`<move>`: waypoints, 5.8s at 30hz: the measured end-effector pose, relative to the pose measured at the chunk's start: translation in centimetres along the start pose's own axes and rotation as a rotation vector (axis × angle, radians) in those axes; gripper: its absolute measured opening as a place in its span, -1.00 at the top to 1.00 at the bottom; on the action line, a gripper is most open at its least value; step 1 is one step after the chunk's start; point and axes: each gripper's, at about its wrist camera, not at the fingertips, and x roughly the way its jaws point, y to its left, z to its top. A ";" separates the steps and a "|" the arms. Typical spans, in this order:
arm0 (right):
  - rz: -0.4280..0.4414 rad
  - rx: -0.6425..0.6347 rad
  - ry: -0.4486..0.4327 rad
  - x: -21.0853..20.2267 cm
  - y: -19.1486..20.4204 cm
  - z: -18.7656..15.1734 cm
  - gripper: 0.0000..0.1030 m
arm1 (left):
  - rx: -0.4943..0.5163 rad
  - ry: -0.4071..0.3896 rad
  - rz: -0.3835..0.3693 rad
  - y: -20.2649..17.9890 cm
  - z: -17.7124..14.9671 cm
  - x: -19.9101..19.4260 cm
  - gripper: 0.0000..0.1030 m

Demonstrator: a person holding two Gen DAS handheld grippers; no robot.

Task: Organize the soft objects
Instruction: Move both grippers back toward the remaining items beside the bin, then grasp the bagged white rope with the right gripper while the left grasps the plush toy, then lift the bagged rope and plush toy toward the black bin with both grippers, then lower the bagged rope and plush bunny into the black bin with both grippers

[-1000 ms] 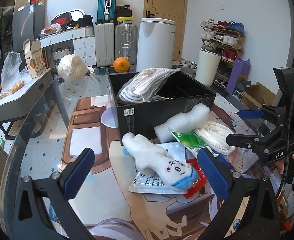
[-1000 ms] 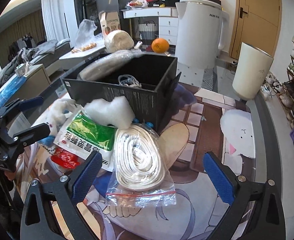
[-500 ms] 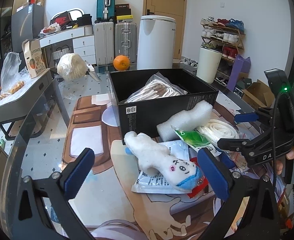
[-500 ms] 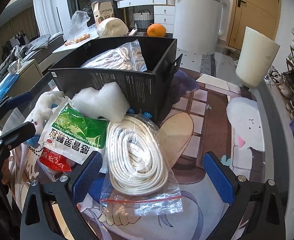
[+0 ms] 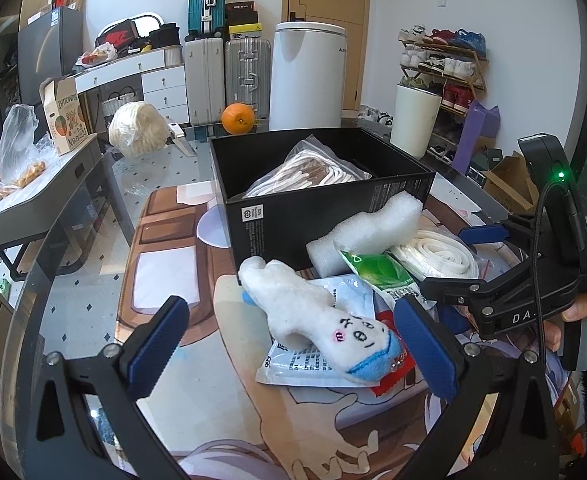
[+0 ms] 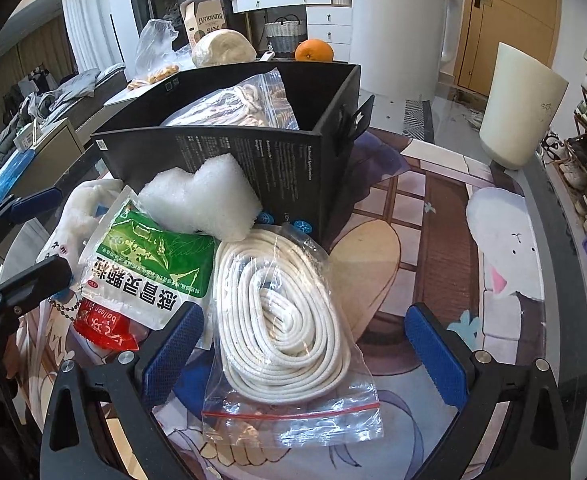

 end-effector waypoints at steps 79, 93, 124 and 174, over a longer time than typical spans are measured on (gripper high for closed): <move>0.006 -0.049 -0.156 -6.6 0.2 -1.9 0.29 | -0.066 -0.145 -0.160 1.9 -0.7 -3.8 0.27; -0.004 -0.022 -0.271 -9.7 0.1 -0.1 0.29 | -0.020 -0.210 -0.173 0.8 1.3 -5.1 0.36; 0.030 -0.035 -0.256 -8.6 0.8 -0.2 0.29 | 0.005 0.021 -0.145 -0.1 -2.7 -1.6 0.42; 0.021 -0.105 -0.302 -3.1 1.5 10.6 0.29 | -0.076 -0.220 -0.107 3.6 10.7 1.0 0.42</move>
